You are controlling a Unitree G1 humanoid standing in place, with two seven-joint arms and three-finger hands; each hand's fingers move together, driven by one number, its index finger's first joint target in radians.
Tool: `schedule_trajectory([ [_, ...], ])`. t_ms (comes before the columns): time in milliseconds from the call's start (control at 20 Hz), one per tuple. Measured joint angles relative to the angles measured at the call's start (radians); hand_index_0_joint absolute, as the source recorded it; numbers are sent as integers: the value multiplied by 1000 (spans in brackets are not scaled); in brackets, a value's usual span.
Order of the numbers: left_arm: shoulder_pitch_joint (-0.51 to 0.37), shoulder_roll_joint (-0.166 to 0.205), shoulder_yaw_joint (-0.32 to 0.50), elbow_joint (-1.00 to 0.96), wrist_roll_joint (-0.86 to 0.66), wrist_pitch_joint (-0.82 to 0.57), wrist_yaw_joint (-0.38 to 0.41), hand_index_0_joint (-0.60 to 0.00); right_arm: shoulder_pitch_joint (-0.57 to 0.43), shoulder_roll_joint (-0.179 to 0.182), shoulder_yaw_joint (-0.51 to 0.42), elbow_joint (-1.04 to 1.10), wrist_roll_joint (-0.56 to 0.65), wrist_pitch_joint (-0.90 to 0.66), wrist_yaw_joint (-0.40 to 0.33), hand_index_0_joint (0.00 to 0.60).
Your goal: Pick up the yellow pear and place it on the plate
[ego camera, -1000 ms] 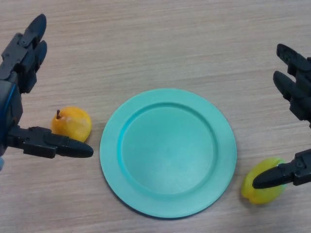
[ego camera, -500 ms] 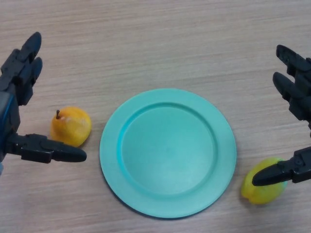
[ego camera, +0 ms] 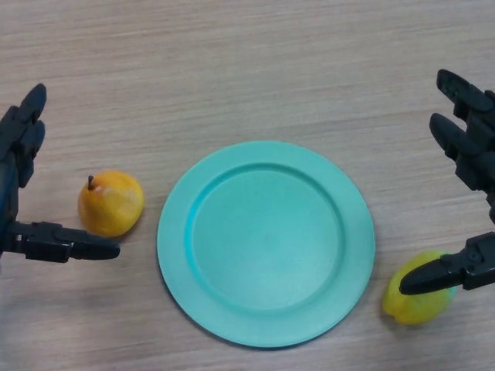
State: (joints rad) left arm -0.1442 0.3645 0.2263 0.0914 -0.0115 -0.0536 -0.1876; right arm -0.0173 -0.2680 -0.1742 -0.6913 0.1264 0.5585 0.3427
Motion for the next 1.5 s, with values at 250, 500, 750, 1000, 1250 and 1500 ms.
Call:
schedule_trajectory([
  [250, -50, -10, -62, 168, 20, -56, 66, 0, 3, 0, -1, 0, 1, 0, -13, 0],
  [500, -85, -39, -128, 272, 22, -74, 88, 0, 3, 0, -2, 1, 4, 0, -17, 0],
  [750, -99, -44, -132, 318, -11, -159, 86, -348, 6, 0, -5, 0, 45, 26, -26, 0],
  [1000, -136, -35, -135, 507, 301, -365, 296, -600, 13, 0, -15, -11, 50, 42, -28, 0],
  [1250, -136, -34, -139, 487, 303, -364, 338, -600, 12, 0, -30, -12, 50, 42, -39, 0],
  [1500, -89, -39, -127, 171, 96, -226, 289, -600, 13, 0, -28, -34, 48, 42, -43, 0],
])
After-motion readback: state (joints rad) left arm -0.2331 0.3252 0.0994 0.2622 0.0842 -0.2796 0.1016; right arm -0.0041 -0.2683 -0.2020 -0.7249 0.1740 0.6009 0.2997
